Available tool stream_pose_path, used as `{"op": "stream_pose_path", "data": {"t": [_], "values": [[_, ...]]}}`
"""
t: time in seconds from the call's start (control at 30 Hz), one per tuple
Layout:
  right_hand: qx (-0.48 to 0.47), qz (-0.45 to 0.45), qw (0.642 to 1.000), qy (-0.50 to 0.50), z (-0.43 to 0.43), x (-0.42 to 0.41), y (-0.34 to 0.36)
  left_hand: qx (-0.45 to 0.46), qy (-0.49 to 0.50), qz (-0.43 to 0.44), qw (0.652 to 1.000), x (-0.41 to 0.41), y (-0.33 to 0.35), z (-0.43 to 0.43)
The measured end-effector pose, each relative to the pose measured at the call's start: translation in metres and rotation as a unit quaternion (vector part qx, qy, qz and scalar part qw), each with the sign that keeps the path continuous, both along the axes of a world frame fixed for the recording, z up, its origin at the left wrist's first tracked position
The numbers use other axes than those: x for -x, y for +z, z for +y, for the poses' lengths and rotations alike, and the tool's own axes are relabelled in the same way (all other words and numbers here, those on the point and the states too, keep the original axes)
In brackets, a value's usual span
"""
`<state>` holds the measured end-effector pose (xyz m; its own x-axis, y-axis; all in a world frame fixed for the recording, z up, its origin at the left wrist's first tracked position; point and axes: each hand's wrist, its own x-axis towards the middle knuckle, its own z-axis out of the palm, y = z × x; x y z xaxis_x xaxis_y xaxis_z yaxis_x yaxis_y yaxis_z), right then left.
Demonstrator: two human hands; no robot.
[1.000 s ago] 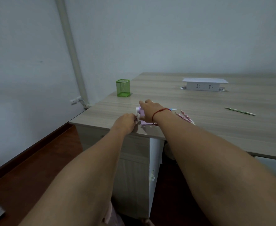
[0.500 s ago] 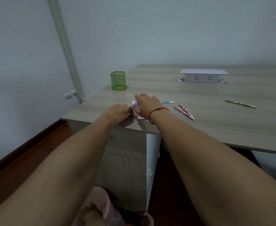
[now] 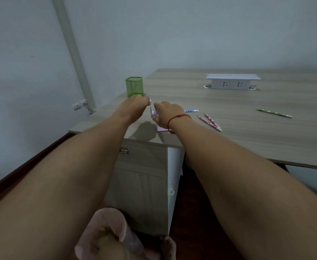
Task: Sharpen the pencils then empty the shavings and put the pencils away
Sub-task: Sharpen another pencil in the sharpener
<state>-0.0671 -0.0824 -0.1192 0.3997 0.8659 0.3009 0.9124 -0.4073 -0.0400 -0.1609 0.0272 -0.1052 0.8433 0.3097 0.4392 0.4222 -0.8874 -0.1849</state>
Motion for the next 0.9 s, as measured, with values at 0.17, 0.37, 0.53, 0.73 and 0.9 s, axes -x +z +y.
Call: {"op": "stream_pose_path", "data": {"t": [0.17, 0.37, 0.53, 0.73, 0.9], "values": [[0.001, -0.008, 1.0, -0.006, -0.002, 0.0, 0.004, 0.01, -0.01, -0.032, 0.999, 0.011, 0.001, -0.017], [0.008, -0.006, 1.0, -0.016, -0.001, 0.004, 0.006, 0.044, -0.038, -0.018, 0.998, 0.04, -0.028, -0.047], [0.02, -0.011, 1.0, -0.003, 0.0, 0.0, 0.005, 0.077, -0.03, -0.001, 0.997, 0.039, -0.038, -0.051], [0.028, -0.008, 1.0, 0.008, 0.001, -0.002, 0.008, 0.035, 0.001, 0.057, 0.998, 0.034, -0.035, -0.043], [0.032, -0.012, 0.999, 0.024, -0.001, -0.006, 0.008, 0.025, 0.046, 0.129, 0.99, 0.018, -0.043, -0.037]]}}
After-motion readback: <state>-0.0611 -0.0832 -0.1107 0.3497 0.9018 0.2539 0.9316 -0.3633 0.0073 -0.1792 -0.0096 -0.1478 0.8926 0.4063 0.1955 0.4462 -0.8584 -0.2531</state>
